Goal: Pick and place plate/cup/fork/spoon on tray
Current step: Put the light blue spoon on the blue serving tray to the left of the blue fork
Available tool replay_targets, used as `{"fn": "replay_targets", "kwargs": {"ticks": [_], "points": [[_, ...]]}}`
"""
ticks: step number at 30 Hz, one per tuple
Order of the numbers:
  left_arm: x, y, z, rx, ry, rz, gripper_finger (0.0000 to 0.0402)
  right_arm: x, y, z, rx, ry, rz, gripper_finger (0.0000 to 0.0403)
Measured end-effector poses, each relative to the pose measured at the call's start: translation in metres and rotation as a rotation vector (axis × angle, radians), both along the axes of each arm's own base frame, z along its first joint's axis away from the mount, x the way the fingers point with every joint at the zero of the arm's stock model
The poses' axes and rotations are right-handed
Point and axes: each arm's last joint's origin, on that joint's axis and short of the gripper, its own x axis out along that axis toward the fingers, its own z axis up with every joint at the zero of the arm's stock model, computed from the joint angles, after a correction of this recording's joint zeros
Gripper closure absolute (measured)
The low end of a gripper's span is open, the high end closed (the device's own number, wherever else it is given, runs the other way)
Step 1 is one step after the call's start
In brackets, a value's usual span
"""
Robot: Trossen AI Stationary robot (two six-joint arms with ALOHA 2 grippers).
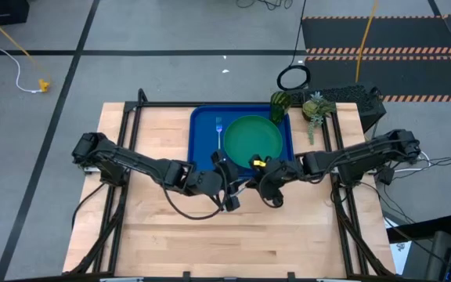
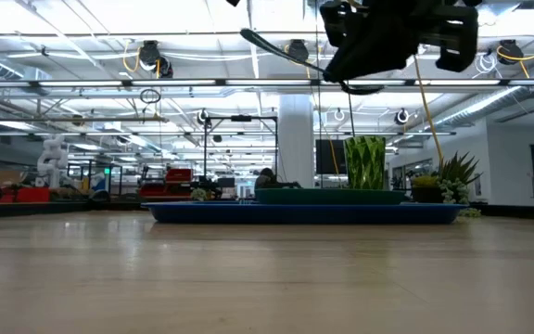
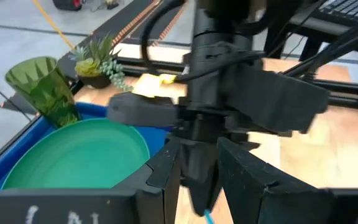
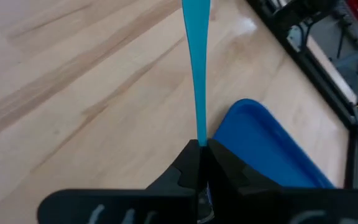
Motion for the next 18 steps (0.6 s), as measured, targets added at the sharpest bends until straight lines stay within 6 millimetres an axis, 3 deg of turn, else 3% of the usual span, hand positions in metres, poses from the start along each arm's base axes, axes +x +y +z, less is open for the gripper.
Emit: {"fn": "replay_targets", "kwargs": {"ticks": [5, 9, 18], "points": [[-0.001, -0.003, 0.001, 0.031, -0.011, 0.005, 0.0293, 0.002, -0.002, 0.003, 0.016, -0.023, -0.018, 0.0399], [0.001, -0.007, -0.003, 0.042, 0.001, 0.001, 0.0293, 0.003, -0.001, 0.002, 0.038, -0.022, -0.140, 0.0399], [0.008, -0.010, -0.028, 0.089, 0.109, 0.008, 0.0293, 0.003, 0.005, -0.001, 0.004, -0.026, -0.219, 0.0399]]}}
